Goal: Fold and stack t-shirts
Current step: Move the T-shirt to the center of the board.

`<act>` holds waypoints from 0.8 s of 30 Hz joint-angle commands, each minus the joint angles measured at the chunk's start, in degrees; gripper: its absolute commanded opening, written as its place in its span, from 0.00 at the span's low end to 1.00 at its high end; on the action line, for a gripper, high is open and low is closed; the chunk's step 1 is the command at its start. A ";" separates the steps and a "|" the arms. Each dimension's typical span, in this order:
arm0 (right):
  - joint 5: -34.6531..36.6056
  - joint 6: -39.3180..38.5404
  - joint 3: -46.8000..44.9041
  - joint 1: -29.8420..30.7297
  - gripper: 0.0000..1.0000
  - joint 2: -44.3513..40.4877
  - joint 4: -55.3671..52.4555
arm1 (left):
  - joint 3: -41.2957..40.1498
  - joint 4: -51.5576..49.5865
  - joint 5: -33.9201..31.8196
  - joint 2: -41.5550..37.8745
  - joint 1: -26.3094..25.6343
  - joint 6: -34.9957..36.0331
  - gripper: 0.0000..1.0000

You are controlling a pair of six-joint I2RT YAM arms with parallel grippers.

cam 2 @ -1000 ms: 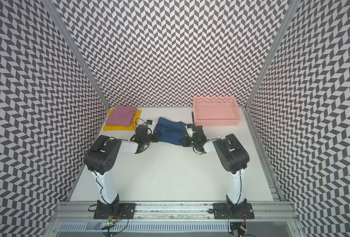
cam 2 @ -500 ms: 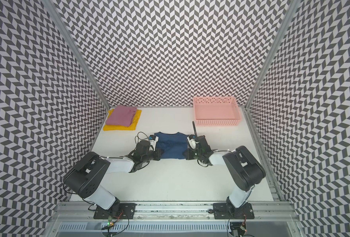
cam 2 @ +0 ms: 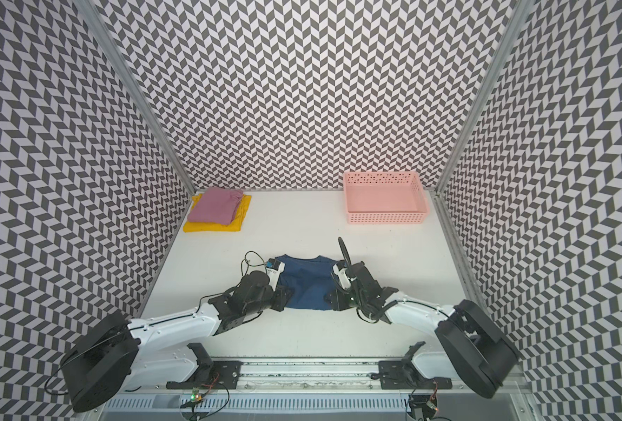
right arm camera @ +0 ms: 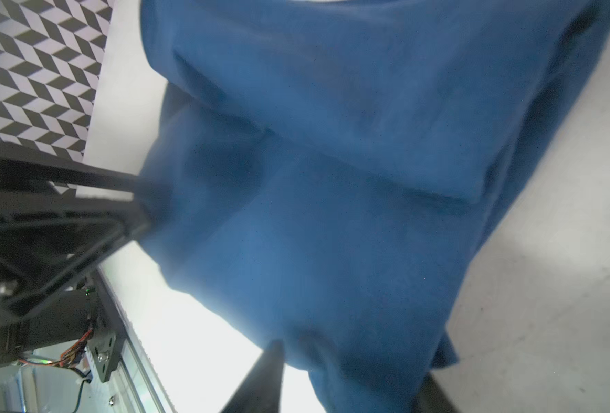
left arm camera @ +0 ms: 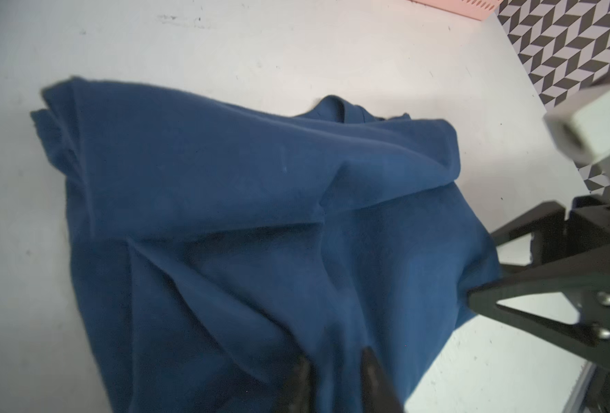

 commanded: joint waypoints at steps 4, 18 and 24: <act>9.19 -0.35 6.86 0.19 0.76 -9.91 -5.36 | 2.11 -10.87 -7.48 -10.04 -0.71 -0.52 0.83; 3.87 -1.15 11.69 0.15 0.72 1.23 0.41 | 12.47 -0.12 -5.14 0.71 4.91 4.68 0.81; 0.84 0.10 10.83 0.24 0.71 3.84 3.98 | 12.21 -0.51 -2.67 1.90 6.27 5.00 0.80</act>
